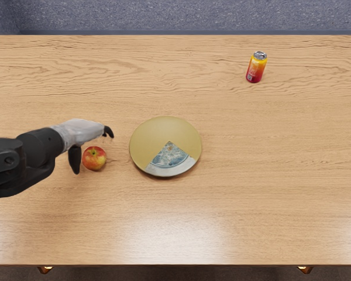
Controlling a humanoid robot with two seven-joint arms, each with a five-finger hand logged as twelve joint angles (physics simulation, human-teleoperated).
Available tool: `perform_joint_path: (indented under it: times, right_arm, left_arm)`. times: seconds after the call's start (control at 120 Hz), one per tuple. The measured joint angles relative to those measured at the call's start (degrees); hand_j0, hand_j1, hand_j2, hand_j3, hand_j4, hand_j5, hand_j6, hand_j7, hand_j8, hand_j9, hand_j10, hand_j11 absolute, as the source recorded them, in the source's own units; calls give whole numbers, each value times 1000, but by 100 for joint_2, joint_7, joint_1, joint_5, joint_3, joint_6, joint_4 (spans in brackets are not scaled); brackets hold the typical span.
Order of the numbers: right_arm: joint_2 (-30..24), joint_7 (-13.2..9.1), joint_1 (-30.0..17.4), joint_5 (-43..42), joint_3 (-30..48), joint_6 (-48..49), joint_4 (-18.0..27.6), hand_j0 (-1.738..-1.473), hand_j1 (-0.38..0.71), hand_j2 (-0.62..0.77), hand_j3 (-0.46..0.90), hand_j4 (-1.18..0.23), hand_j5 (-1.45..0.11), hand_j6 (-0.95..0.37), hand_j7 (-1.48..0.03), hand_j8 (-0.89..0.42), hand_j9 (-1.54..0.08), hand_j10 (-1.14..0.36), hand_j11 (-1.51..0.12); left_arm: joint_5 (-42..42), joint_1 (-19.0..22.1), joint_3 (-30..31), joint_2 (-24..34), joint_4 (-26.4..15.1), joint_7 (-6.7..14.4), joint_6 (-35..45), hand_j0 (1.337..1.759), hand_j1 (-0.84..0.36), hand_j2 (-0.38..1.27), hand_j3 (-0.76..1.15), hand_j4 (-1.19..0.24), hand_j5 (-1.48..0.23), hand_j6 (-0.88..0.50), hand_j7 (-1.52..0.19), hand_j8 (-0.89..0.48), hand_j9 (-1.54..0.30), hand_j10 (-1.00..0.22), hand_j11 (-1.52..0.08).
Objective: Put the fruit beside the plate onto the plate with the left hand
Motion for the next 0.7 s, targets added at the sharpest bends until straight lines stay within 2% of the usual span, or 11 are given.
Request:
perform_joint_path:
  times: [0.15,0.367,0.7]
  right_arm:
    - [0,0,2,0,1,0,0,-1658,-310,-7,0,-33,-43,-33,-43,-33,-43,-33,-43]
    - [0,0,7,0,1,0,0,-1658,-310,-7,0,-33,-43,-33,-43,-33,-43,-33,-43]
    - [0,0,7,0,1,0,0,-1658,-310,-7,0,-33,-43,-33,-43,-33,-43,-33,-43]
  left_arm:
    - [135,195,0,-38,8,0,129,1658,48,54,0,-258,-330,-259,-330,-259,-329,-257,-329]
    - [182,267,0,-106,10,0,166,1658,26,58,0,-276,-354,-278,-353,-277,-353,-276,-353]
    - [207,353,0,-129,85,0,199,1658,-106,80,0,-386,-497,-387,-497,-387,-497,-386,-497]
